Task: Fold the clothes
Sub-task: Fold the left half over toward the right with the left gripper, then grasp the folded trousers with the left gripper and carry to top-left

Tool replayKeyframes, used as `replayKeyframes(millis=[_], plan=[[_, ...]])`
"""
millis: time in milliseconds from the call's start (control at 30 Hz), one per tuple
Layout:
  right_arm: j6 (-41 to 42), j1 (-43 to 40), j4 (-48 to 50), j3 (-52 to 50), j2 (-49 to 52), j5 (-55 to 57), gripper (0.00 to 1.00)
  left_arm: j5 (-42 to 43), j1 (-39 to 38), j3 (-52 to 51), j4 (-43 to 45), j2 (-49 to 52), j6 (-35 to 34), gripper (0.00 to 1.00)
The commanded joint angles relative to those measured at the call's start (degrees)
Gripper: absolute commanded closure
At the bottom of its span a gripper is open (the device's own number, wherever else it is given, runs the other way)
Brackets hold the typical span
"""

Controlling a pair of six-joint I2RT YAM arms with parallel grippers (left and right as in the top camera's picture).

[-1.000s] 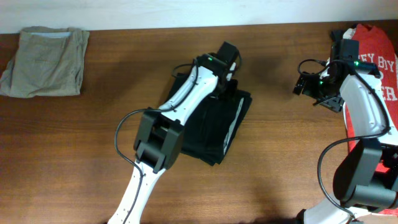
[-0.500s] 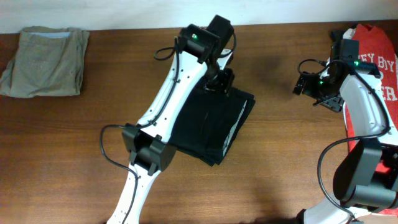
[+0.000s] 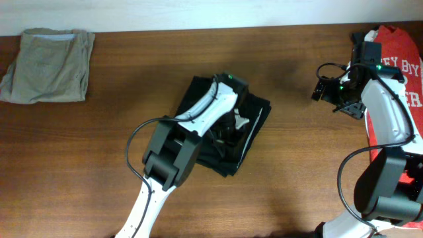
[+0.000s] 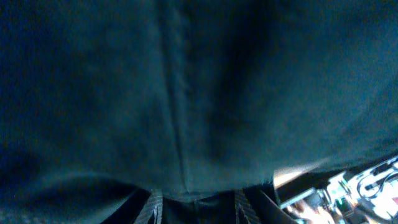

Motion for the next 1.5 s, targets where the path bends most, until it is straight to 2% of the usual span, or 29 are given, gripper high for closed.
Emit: replayKeyframes(millis=[0, 133, 233, 267, 300, 400, 500, 567, 633, 667, 700, 800, 900, 1000, 1100, 1167, 1200, 1233, 1300, 1333, 1467], plan=[[0.2, -0.1, 0.0, 0.7, -1.1, 0.9, 0.01, 4.8, -3.8, -6.7, 5.6, -0.4, 1.1, 0.62], [0.2, -0.1, 0.0, 0.7, -1.1, 0.9, 0.01, 4.4, -4.6, -2.6, 5.2, -1.8, 1.1, 0.62], [0.2, 0.0, 0.0, 0.7, -1.1, 0.9, 0.01, -1.4, -2.4, 7.5, 2.9, -5.7, 0.9, 0.53], [0.2, -0.1, 0.0, 0.7, -1.1, 0.9, 0.01, -4.0, -0.2, 12.3, 2.5, -6.9, 0.6, 0.44], [0.2, -0.1, 0.0, 0.7, -1.1, 0.9, 0.01, -5.5, 1.2, 14.8, 2.3, -7.1, 0.2, 0.22], [0.2, -0.1, 0.0, 0.7, -1.1, 0.9, 0.01, -8.9, 10.4, 19.6, 1.2, -7.2, -1.0, 0.01], [0.2, -0.1, 0.0, 0.7, -1.1, 0.9, 0.01, -9.0, 19.2, 18.6, 1.1, -7.2, -0.7, 0.01], [0.2, -0.1, 0.0, 0.7, -1.1, 0.9, 0.01, -7.8, 26.4, 15.5, 1.2, -7.2, 3.2, 0.01], [0.2, -0.1, 0.0, 0.7, -1.1, 0.9, 0.01, -3.5, 29.0, 12.0, 1.1, -7.2, 7.6, 0.01], [0.2, -0.1, 0.0, 0.7, -1.1, 0.9, 0.01, 3.8, 30.6, 7.3, 2.4, -7.2, 12.6, 0.01], [0.2, -0.1, 0.0, 0.7, -1.1, 0.9, 0.01, 8.5, 31.3, 3.9, 4.1, -7.2, 16.0, 0.01], [0.2, -0.1, 0.0, 0.7, -1.1, 0.9, 0.01, 16.0, 31.7, -7.6, 12.0, -7.2, 17.7, 0.01], [0.2, -0.1, 0.0, 0.7, -1.1, 0.9, 0.01, 19.0, 31.6, -15.9, 17.6, -7.2, 17.7, 0.01], [0.2, -0.1, 0.0, 0.7, -1.1, 0.9, 0.01, 22.3, 30.8, -20.0, 21.3, -7.2, 17.6, 0.01], [0.2, -0.1, 0.0, 0.7, -1.1, 0.9, 0.01, 23.7, 28.9, -20.6, 23.7, -7.2, 17.3, 0.11], [0.2, -0.1, 0.0, 0.7, -1.1, 0.9, 0.01, 23.7, 27.5, -20.6, 25.6, -7.2, 16.9, 0.37], [0.2, -0.1, 0.0, 0.7, -1.1, 0.9, 0.01, 23.7, 27.3, -20.6, 26.2, -7.2, 15.7, 0.55], [0.2, -0.1, 0.0, 0.7, -1.1, 0.9, 0.01, 23.7, 27.1, -20.6, 26.9, -7.2, 13.9, 0.78], [0.2, -0.1, 0.0, 0.7, -1.1, 0.9, 0.01, 22.8, 27.1, -20.5, 27.2, -7.2, 11.6, 0.94], [0.2, -0.1, 0.0, 0.7, -1.1, 0.9, 0.01, 20.3, 27.3, -20.1, 27.2, -7.2, 9.0, 0.99], [0.2, -0.1, 0.0, 0.7, -1.1, 0.9, 0.01, 4.0, 29.7, -12.5, 24.8, -7.2, 3.3, 0.99]])
